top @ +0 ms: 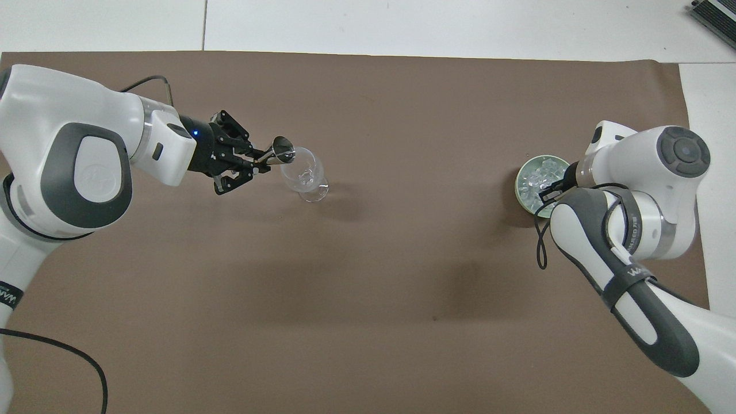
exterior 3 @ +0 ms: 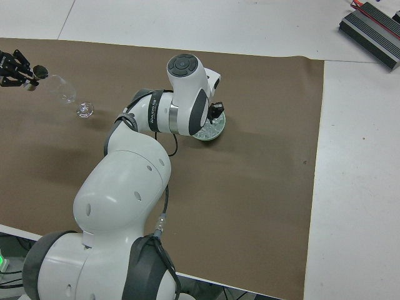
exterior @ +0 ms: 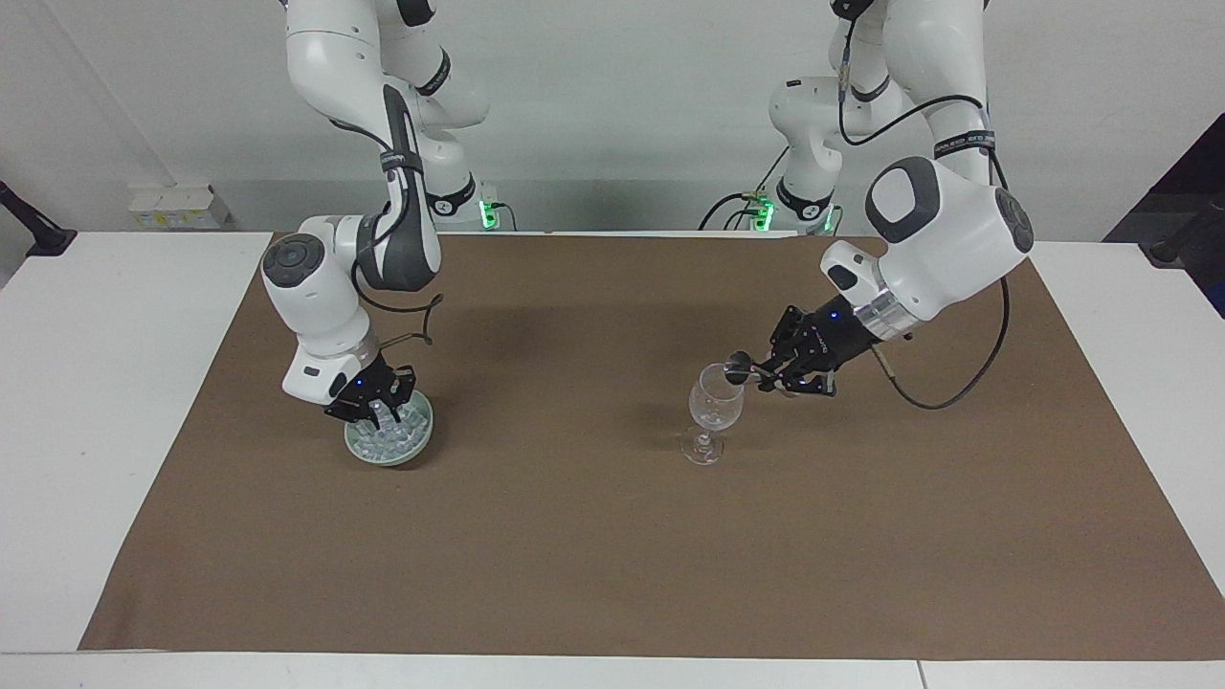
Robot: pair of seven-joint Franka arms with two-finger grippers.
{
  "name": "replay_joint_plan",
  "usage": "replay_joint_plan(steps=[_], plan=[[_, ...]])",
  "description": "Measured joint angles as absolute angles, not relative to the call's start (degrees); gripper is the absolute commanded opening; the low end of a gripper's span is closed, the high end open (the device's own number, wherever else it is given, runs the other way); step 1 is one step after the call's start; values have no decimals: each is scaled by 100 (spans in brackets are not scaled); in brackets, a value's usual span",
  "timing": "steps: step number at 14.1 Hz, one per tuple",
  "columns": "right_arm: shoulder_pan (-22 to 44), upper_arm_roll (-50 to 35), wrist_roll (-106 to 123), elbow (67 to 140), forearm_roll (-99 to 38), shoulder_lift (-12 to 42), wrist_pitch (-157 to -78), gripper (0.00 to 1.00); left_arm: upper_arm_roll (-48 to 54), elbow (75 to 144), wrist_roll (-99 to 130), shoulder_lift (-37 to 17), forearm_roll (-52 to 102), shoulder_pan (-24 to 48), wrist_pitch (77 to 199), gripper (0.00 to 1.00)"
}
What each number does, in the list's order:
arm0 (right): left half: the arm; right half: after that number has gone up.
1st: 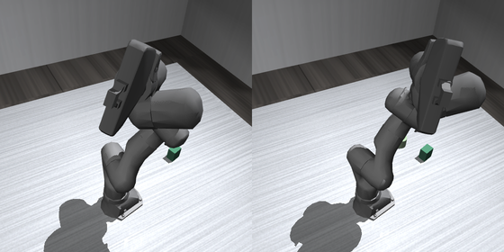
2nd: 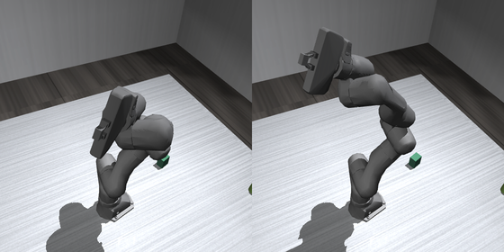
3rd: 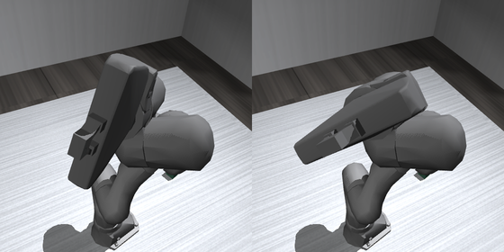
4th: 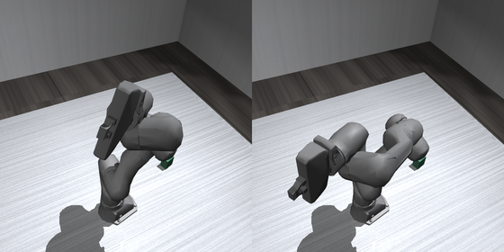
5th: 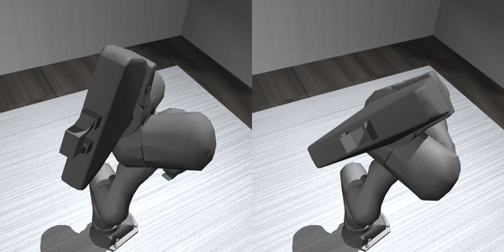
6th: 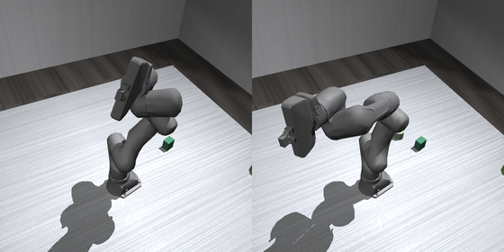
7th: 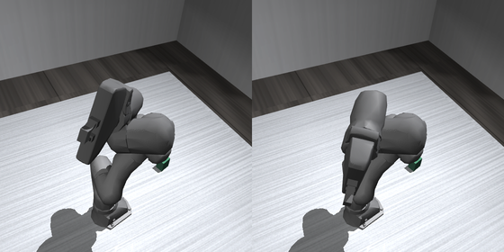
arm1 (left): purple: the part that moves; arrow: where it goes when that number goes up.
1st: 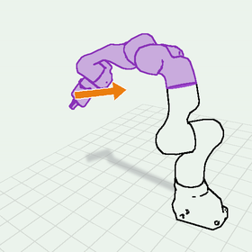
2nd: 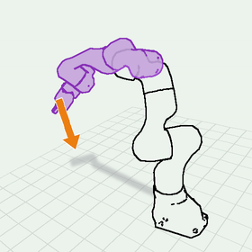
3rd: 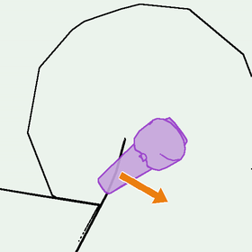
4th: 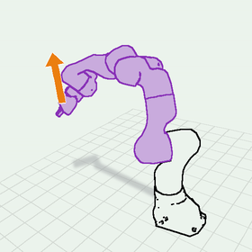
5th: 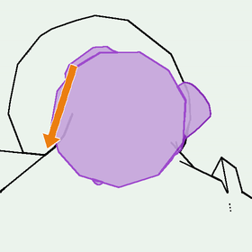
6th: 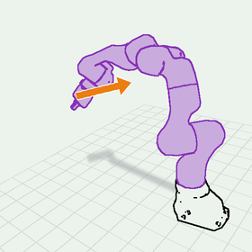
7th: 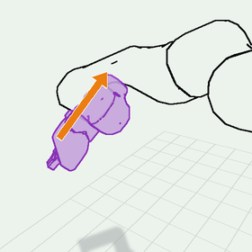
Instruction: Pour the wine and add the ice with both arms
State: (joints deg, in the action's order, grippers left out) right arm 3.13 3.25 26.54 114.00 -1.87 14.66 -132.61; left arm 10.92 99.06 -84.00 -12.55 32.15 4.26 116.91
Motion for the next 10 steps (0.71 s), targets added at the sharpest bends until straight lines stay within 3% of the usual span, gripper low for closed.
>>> replay_joint_plan(steps=[1, 10], plan=[[313, 326, 2654, 11322, -187, 1464, -13169, 0, 1089, 9854, -8347, -1254, 3171, 426, 11691, 3], [261, 434, 2519, 10226, -187, 1185, -11491, 0, 1091, 9791, -7714, -1208, 2501, 563, 11690, 3]])
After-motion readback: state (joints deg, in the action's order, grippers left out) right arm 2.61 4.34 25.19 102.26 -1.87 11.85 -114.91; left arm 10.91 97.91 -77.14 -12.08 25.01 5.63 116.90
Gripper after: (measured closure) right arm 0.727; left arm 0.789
